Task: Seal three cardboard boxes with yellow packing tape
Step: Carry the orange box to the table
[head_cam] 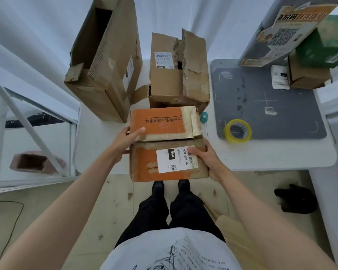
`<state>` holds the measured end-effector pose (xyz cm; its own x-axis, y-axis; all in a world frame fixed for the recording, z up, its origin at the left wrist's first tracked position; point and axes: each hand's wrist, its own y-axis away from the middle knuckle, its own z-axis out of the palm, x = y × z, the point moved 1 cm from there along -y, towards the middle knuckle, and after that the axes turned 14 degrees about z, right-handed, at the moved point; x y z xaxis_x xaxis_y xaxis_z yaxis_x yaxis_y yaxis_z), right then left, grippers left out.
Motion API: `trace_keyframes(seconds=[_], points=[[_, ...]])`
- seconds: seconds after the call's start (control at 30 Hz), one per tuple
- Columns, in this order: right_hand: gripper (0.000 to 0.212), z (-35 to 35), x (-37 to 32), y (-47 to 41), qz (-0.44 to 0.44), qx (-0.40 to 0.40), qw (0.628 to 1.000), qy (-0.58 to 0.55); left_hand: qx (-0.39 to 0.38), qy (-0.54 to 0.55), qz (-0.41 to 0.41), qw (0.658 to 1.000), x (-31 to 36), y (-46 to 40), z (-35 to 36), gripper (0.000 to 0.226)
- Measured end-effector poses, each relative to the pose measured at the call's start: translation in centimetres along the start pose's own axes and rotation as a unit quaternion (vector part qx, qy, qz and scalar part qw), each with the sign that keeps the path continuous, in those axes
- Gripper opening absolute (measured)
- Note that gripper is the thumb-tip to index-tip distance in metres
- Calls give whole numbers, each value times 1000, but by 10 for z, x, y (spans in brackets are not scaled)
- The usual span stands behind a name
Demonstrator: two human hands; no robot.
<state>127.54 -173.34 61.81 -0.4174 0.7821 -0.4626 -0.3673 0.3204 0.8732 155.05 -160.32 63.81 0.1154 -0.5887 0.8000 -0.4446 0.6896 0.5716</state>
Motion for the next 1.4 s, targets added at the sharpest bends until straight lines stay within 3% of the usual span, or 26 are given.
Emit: trace_keyframes(seconds=[0.17, 0.43, 0.53, 0.63, 0.77, 0.87, 0.97, 1.07, 1.23, 1.4], points=[[96, 11, 7, -15, 29, -3, 998, 60, -9, -84, 5, 996, -2, -9, -9, 76], [110, -7, -4, -4, 98, -38, 984, 145, -19, -177, 31, 984, 13, -24, -1, 63], [100, -17, -1, 0, 130, -62, 983, 115, -18, -212, 33, 977, 22, -30, 6, 71], [87, -19, -1, -3, 132, 6, 990, 56, 1, -228, 47, 973, 28, -32, 16, 70], [90, -19, -18, -10, 26, 112, 993, 40, 38, -222, 64, 972, 22, -27, 19, 74], [70, -16, -35, -12, -10, 133, 986, 104, 118, -260, 26, 958, 0, -13, 8, 86], [50, -10, -41, -14, -18, 138, 983, 120, 184, -187, -67, 963, -16, 5, -2, 92], [46, -8, -38, -15, -10, 145, 985, 97, 175, -36, -136, 975, -27, 13, -8, 89], [46, -25, -31, -4, 12, 185, 971, 153, 171, -27, -84, 981, -17, 10, 5, 75], [56, -54, -22, 4, 61, 204, 960, 179, 165, -26, -33, 985, 9, -5, 29, 76]])
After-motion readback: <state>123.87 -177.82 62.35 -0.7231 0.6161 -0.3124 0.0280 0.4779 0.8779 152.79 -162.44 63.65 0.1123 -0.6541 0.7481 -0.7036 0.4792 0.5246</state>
